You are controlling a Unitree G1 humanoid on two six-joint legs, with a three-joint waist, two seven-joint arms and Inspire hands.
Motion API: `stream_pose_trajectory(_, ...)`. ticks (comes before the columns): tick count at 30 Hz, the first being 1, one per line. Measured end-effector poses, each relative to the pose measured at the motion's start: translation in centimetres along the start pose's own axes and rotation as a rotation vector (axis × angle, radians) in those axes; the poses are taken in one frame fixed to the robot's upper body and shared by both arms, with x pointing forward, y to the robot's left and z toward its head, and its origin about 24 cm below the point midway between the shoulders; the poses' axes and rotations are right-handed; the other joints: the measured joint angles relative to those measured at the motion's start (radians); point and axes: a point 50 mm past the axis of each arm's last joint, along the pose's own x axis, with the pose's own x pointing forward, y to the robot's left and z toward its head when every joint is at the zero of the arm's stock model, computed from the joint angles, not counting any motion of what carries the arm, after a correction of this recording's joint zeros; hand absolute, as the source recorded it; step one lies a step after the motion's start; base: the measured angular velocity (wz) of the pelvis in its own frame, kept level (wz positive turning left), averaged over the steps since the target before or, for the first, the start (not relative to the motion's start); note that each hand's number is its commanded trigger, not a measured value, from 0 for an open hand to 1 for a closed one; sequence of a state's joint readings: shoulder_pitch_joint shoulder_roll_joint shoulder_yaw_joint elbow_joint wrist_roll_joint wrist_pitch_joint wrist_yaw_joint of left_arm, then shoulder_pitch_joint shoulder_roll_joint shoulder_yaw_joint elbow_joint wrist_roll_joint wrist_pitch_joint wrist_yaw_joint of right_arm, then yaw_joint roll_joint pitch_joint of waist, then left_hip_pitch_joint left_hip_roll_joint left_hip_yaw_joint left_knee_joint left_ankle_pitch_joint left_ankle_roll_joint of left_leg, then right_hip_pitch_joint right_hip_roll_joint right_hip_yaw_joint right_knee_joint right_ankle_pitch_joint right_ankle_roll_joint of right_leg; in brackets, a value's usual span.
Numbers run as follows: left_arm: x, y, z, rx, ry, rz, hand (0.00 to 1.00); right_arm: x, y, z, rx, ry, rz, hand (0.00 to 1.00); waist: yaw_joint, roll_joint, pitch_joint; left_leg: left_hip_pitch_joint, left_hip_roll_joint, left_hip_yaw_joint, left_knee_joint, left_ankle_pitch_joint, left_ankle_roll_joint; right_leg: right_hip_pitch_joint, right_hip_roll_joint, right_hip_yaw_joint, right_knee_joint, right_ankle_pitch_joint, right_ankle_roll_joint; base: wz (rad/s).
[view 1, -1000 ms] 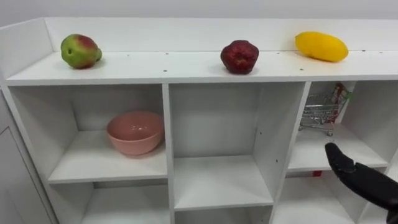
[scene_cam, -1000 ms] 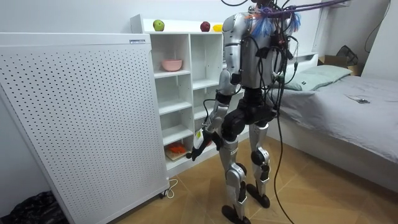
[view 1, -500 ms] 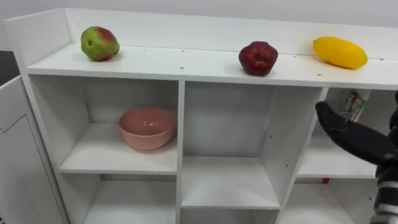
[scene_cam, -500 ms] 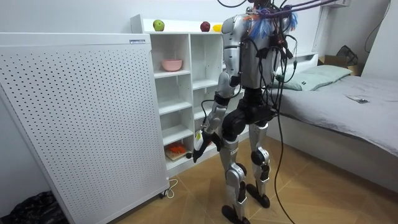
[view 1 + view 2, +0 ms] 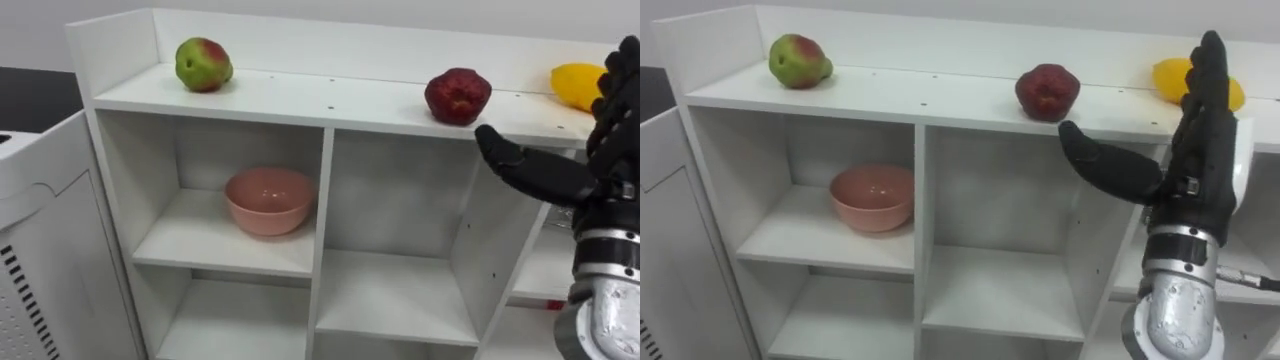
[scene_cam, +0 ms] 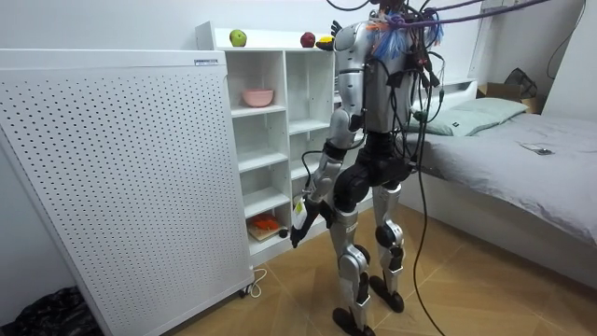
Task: Arrange fruit in the closet
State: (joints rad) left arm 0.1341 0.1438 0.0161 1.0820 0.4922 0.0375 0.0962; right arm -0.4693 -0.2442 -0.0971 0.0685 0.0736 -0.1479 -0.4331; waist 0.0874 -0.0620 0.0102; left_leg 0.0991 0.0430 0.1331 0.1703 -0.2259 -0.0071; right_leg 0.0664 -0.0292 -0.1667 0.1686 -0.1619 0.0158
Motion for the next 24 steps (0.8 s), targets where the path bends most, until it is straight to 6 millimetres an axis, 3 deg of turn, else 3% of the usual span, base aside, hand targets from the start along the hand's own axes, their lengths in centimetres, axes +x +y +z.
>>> stream_pose_trajectory(5, 0.0, 0.4, -0.3, 0.006, 0.007, 0.006, 0.0, 1.5, -0.2, 0.7, -0.032, -0.029, 0.006, 0.0, 0.004, -0.019, 0.0042, -0.001, 0.0, -0.003, -0.002, 0.0, 0.0, -0.002, 0.001, 0.001, 0.0, 0.0, 0.0, 0.01)
stream_pose_trajectory(9, 0.1, 0.8, -0.5, 0.012, 0.011, 0.005, 0.0, 2.4, -0.1, 1.5, -0.045, -0.06, 0.051, 0.0, 0.003, -0.034, -0.0011, -0.002, 0.0, -0.003, -0.002, 0.0, 0.0, -0.006, 0.001, 0.002, 0.0, 0.0, 0.0, -0.04)
stream_pose_trajectory(13, 0.1, 0.9, -0.5, 0.014, 0.012, -0.004, 0.0, 3.0, 0.3, 2.3, -0.039, -0.091, 0.08, 0.0, 0.004, -0.034, -0.0013, -0.001, 0.0, -0.004, -0.002, 0.0, 0.0, -0.005, 0.001, 0.002, -0.001, 0.0, 0.0, -0.02)
stream_pose_trajectory(24, 0.0, 1.0, -0.3, 0.035, 0.006, -0.022, 0.0, 2.9, 0.7, 1.7, -0.061, -0.046, 0.135, 0.0, 0.006, -0.023, -0.0019, -0.015, 0.0, -0.006, 0.014, 0.0, 0.0, -0.011, 0.0, -0.001, 0.002, 0.0, -0.001, 0.0)
